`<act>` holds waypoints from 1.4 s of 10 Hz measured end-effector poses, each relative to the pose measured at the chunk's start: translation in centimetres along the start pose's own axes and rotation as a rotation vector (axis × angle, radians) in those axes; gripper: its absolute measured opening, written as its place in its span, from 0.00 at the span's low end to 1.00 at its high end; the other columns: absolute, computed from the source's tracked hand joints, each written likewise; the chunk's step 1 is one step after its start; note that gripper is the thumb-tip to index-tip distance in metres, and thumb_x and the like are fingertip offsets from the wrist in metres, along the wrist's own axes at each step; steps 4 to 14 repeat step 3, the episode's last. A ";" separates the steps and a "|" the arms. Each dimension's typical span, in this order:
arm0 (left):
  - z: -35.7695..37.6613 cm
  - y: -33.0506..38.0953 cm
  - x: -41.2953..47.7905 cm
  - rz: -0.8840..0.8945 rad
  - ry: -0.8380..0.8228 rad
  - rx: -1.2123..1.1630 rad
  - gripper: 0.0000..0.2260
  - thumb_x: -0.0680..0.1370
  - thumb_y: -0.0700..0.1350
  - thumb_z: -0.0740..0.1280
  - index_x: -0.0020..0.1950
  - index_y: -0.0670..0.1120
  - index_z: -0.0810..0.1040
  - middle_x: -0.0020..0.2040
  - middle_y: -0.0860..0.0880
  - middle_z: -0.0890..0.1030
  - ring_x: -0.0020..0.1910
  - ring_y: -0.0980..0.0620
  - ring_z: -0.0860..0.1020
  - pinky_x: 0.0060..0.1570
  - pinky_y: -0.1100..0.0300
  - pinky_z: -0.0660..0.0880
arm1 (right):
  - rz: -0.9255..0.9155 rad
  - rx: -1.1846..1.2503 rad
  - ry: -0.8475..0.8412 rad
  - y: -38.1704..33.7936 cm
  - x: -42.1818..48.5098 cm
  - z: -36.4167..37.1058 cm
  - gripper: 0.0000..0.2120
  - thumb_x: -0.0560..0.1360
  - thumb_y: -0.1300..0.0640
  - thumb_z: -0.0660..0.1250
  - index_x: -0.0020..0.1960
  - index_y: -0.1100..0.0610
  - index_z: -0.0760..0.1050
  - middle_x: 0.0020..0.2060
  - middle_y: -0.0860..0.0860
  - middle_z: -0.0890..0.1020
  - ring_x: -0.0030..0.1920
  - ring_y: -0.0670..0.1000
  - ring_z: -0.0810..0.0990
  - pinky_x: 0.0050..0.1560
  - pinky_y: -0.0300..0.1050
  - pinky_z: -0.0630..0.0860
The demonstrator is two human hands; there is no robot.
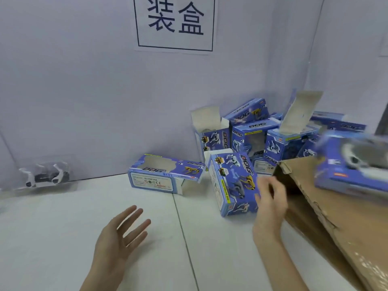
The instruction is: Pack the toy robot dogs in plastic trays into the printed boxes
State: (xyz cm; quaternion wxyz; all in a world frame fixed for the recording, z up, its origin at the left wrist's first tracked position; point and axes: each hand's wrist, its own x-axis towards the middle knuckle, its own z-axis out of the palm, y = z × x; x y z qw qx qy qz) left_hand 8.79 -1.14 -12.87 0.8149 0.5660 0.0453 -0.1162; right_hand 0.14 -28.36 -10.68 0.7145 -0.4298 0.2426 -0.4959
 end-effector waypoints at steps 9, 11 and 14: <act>0.4 -4.9 1.8 0.381 -0.174 1.651 0.24 0.84 0.60 0.52 0.81 0.59 0.56 0.83 0.55 0.49 0.82 0.52 0.47 0.77 0.48 0.46 | -0.044 -0.380 -0.361 2.4 -1.3 0.3 0.09 0.75 0.72 0.63 0.41 0.62 0.79 0.35 0.53 0.84 0.32 0.45 0.79 0.31 0.33 0.73; 0.4 -4.9 1.8 0.381 -0.174 1.651 0.24 0.84 0.60 0.52 0.81 0.59 0.56 0.83 0.55 0.49 0.82 0.52 0.47 0.77 0.48 0.46 | -0.044 -0.380 -0.361 2.4 -1.3 0.3 0.09 0.75 0.72 0.63 0.41 0.62 0.79 0.35 0.53 0.84 0.32 0.45 0.79 0.31 0.33 0.73; 0.4 -4.9 1.8 0.381 -0.174 1.651 0.24 0.84 0.60 0.52 0.81 0.59 0.56 0.83 0.55 0.49 0.82 0.52 0.47 0.77 0.48 0.46 | -0.044 -0.380 -0.361 2.4 -1.3 0.3 0.09 0.75 0.72 0.63 0.41 0.62 0.79 0.35 0.53 0.84 0.32 0.45 0.79 0.31 0.33 0.73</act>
